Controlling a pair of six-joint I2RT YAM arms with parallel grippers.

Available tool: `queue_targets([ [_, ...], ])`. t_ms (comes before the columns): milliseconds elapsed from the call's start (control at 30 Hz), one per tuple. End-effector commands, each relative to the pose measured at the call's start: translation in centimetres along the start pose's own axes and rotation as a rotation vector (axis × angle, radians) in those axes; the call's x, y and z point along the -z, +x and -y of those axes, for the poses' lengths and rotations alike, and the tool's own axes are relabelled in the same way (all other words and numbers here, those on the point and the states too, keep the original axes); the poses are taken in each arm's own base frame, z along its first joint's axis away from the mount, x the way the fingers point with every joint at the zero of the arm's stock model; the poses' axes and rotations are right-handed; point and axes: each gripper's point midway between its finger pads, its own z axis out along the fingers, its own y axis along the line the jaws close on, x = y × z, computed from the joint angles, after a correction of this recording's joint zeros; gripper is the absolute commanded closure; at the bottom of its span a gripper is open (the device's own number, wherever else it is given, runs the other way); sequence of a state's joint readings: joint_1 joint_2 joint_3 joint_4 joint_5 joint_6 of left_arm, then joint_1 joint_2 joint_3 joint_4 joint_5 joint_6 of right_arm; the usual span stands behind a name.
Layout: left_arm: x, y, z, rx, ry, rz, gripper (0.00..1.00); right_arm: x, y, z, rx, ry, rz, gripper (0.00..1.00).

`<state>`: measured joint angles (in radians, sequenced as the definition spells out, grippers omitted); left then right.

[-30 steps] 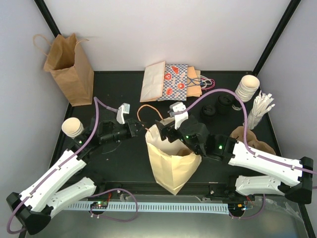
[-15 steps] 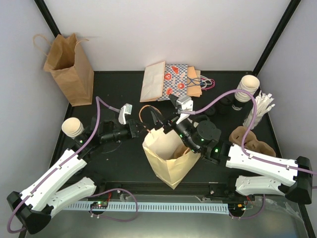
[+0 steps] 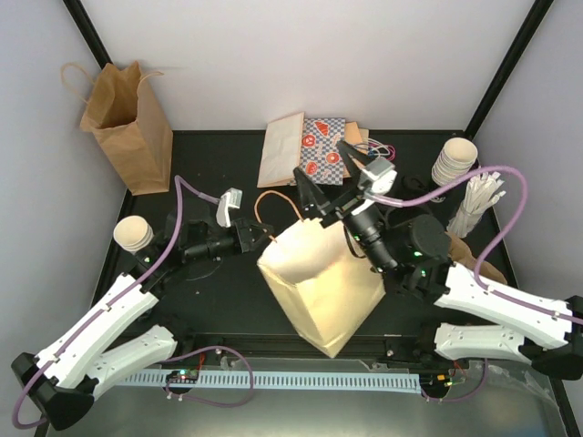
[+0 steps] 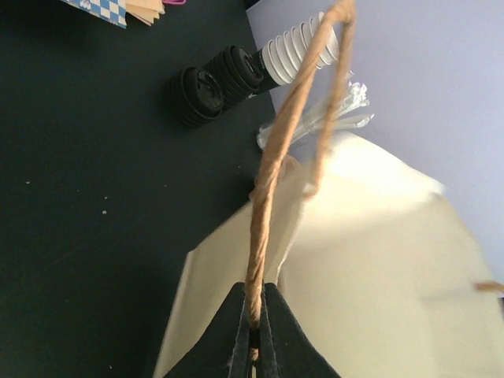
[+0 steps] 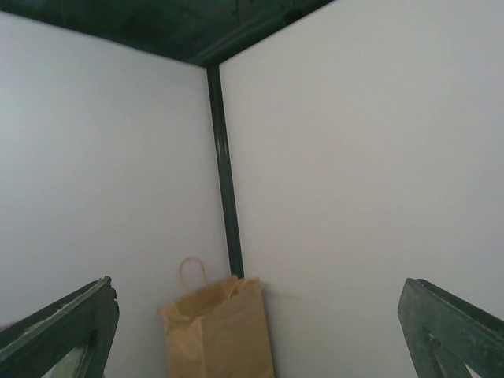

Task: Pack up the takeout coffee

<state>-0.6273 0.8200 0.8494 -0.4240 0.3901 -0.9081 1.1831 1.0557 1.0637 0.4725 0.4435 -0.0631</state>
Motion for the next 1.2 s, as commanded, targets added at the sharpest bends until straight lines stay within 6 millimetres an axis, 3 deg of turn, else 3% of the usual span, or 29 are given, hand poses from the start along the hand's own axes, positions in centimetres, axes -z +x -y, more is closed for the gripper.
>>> queue_targets([
  [0,1.0,-1.9,1.2,-0.062,-0.007,0.067,0.98,1.8,-4.0,1.8,-0.045,0.048,0.115,0.00],
  [100,0.7,-1.8,1.3,-0.061,-0.001,0.058,0.99,2.4,-4.6,2.5,-0.061,0.073,0.161,0.00],
  [233,0.2,-1.7,1.6,-0.057,0.016,0.030,0.99,1.8,-5.1,2.4,-0.039,0.089,0.183,0.00],
  [400,0.7,-2.4,1.8,-0.101,-0.010,0.055,0.99,1.4,-5.2,2.6,-0.035,0.101,0.096,0.00],
  [567,0.9,-2.8,2.3,-0.181,-0.015,0.050,0.98,2.6,-0.7,4.4,-0.004,0.181,-0.225,0.02],
  [800,1.3,-3.8,3.2,-0.331,-0.052,0.044,0.99,9.3,5.1,7.2,-0.006,0.260,-0.617,0.04],
  [967,1.7,-4.7,4.3,-0.409,-0.042,0.066,0.98,12.8,9.1,6.8,-0.034,0.239,-0.852,0.10],
  [1167,2.0,-5.6,5.3,-0.508,-0.029,0.105,0.98,14.0,13.7,6.4,-0.007,0.280,-1.017,0.17],
])
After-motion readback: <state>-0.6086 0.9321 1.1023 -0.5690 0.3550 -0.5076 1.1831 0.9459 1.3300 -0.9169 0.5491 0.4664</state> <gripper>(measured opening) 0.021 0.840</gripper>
